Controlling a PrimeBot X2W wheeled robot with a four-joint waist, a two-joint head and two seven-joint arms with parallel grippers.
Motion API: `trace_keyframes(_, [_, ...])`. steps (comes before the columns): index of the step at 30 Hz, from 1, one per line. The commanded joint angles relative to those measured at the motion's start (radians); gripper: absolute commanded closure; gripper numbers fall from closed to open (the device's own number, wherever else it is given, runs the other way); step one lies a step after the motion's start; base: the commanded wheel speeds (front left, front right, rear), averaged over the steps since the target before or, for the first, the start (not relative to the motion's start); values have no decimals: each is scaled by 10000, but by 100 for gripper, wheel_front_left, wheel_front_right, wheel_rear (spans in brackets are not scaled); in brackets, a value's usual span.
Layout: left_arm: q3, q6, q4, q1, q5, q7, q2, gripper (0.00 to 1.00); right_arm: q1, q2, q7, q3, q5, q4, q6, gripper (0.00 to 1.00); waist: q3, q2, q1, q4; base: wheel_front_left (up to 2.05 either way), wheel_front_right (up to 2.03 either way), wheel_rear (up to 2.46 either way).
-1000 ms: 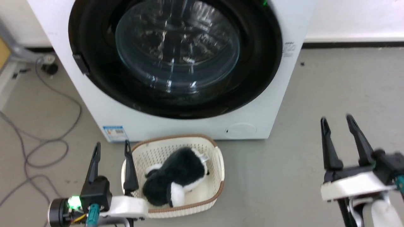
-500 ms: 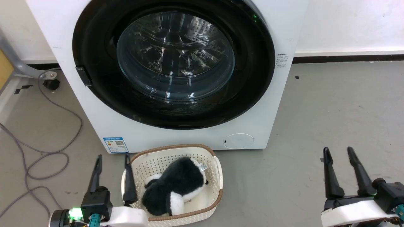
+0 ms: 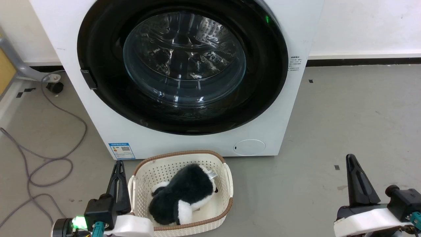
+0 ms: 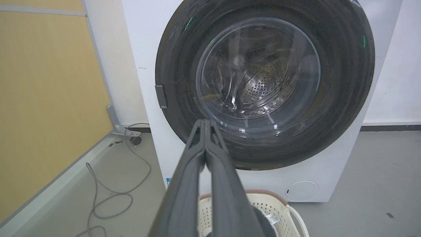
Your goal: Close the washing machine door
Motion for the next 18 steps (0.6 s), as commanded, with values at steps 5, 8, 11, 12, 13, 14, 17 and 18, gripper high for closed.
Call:
trace_keyframes(5, [67,-152,-45,-27,47,141,-19,100,12,6,144,46,-177,-99,-1,100,0,-1,0,24,0,0,0])
trace_keyframes(8, [87,-202,-55,-33,56,202,-23,100,14,7,206,60,-223,-120,-1,100,-1,-1,0,38,0,0,0])
trace_keyframes(11, [107,-252,-65,-38,65,264,-27,100,16,9,267,74,-269,-141,-2,100,-1,-1,0,52,0,0,0])
trace_keyframes(12, [113,-268,-68,-39,68,284,-28,100,17,9,288,79,-284,-148,-2,100,-1,-1,0,57,0,0,0])
trace_keyframes(13, [120,-285,-71,-41,71,305,-30,100,17,9,308,84,-299,-155,-2,100,-1,-1,0,62,0,0,0])
trace_keyframes(14, [126,-302,-75,-43,74,325,-31,100,18,10,329,88,-315,-162,-2,100,-2,-1,0,66,0,0,0])
trace_keyframes(17, [146,-351,-85,-48,83,387,-35,100,20,11,391,103,-361,-182,-2,100,-2,-1,0,81,0,0,0])
trace_keyframes(18, [152,-368,-88,-50,86,407,-36,100,21,11,411,107,-376,-189,-2,100,-2,-1,0,85,0,0,0])
